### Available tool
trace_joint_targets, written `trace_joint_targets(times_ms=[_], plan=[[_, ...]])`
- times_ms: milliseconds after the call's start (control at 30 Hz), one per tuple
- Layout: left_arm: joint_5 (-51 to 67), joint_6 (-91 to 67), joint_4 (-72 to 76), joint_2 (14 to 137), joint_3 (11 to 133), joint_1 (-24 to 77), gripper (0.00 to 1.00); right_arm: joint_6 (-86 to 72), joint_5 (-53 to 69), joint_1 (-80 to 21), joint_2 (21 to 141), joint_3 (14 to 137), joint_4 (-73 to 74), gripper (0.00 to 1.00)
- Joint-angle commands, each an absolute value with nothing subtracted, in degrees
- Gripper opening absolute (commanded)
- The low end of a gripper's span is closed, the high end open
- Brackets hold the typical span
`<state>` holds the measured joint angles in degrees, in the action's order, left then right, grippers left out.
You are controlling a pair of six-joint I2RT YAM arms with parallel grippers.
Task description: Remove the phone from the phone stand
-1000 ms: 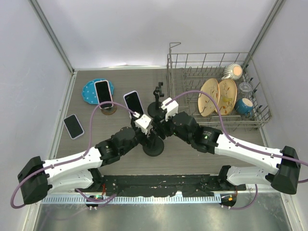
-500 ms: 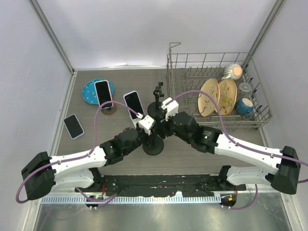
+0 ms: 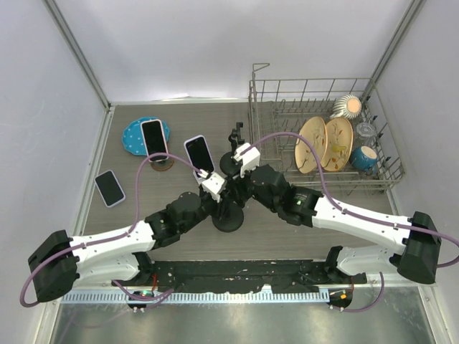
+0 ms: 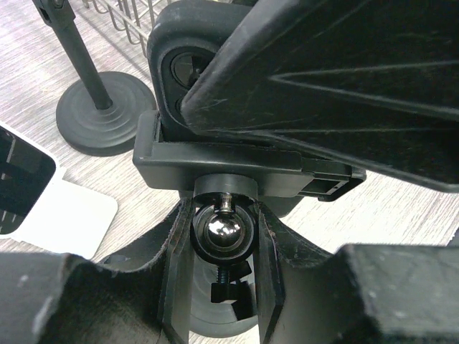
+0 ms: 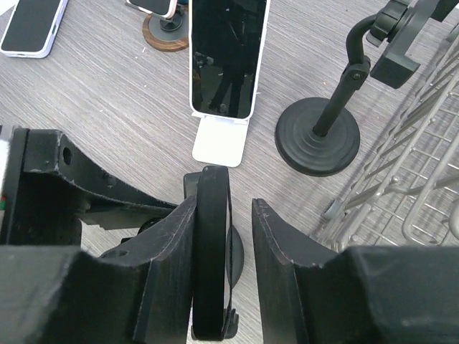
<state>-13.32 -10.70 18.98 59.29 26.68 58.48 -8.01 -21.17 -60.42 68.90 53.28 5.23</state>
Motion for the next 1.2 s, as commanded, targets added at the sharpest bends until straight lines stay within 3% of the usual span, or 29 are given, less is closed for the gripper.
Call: trace_joint_targets(times_ms=[0,167,367,433,700,1167], plan=[[-13.27,-12.74,21.09,57.13,26.37,58.45,0.0,-7.38,-22.85,-60.38,70.22,56.08,1.58,0.4],[-14.32,-13.18,21.09,56.78,26.19,58.45,0.0,-8.0,-22.5,-60.38,70.49,55.72,2.72,0.38],[-19.33,-15.46,20.31,56.51,26.19,58.45,0.0,-9.67,-21.45,-60.73,69.79,56.77,8.34,0.07],[-23.53,-17.83,17.95,56.78,27.15,58.45,0.0,-9.93,-20.66,-60.99,70.13,58.09,11.5,0.01],[-31.38,-25.04,13.8,57.57,28.56,57.75,0.0,-11.42,-20.74,-64.07,73.21,62.31,22.83,0.01],[-23.74,-31.91,11.77,57.04,27.51,50.01,0.0,-15.12,-24.69,-64.25,70.31,61.35,35.07,0.01]])
